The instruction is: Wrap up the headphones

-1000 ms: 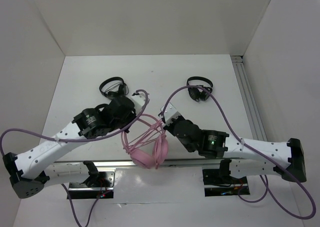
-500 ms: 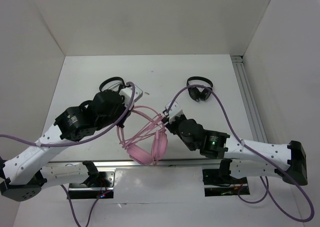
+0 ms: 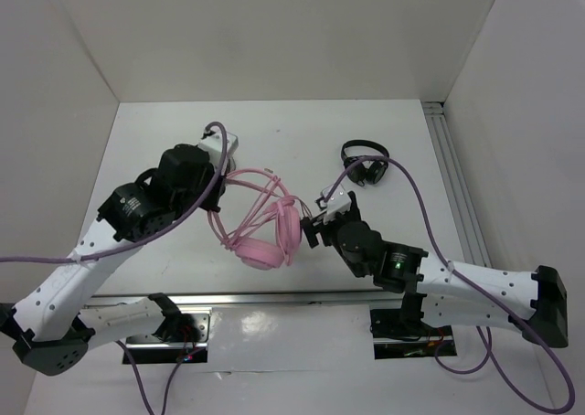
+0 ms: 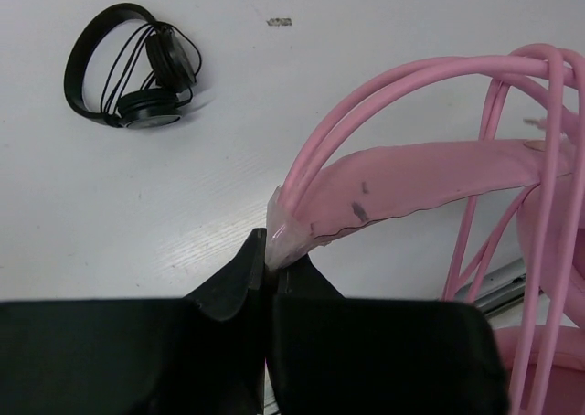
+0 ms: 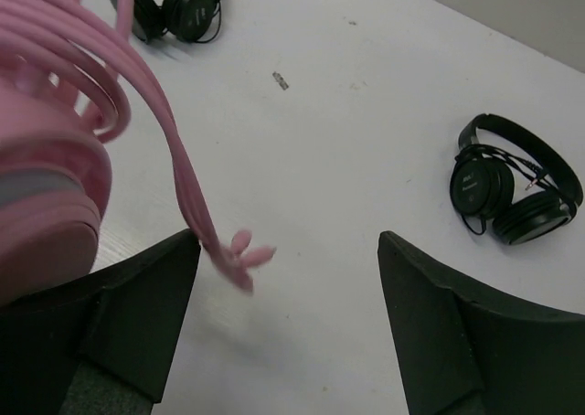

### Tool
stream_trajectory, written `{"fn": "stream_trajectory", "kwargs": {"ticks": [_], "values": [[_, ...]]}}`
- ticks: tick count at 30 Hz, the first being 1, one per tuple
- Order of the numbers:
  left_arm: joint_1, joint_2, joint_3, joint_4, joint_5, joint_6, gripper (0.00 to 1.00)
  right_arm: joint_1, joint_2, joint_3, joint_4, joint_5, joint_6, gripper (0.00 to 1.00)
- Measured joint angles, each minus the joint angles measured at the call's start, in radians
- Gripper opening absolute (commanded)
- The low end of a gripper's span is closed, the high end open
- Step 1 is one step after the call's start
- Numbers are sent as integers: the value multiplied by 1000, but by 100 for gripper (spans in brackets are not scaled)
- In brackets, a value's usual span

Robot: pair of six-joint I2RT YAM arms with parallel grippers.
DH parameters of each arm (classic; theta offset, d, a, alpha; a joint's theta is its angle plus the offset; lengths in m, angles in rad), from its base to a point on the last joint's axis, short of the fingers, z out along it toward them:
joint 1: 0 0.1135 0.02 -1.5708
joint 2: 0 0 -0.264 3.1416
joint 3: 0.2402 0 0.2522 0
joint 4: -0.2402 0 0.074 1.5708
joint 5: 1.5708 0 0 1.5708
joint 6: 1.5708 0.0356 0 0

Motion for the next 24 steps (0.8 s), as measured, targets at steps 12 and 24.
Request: {"fn": "stream_trajectory", "kwargs": {"ticks": [12, 24], "values": [[186, 34, -28, 55, 282, -53, 0, -90, 14, -16, -16, 59, 111, 88], [326, -82, -332, 249, 422, -225, 0, -133, -138, 28, -179, 161, 295, 90]]}}
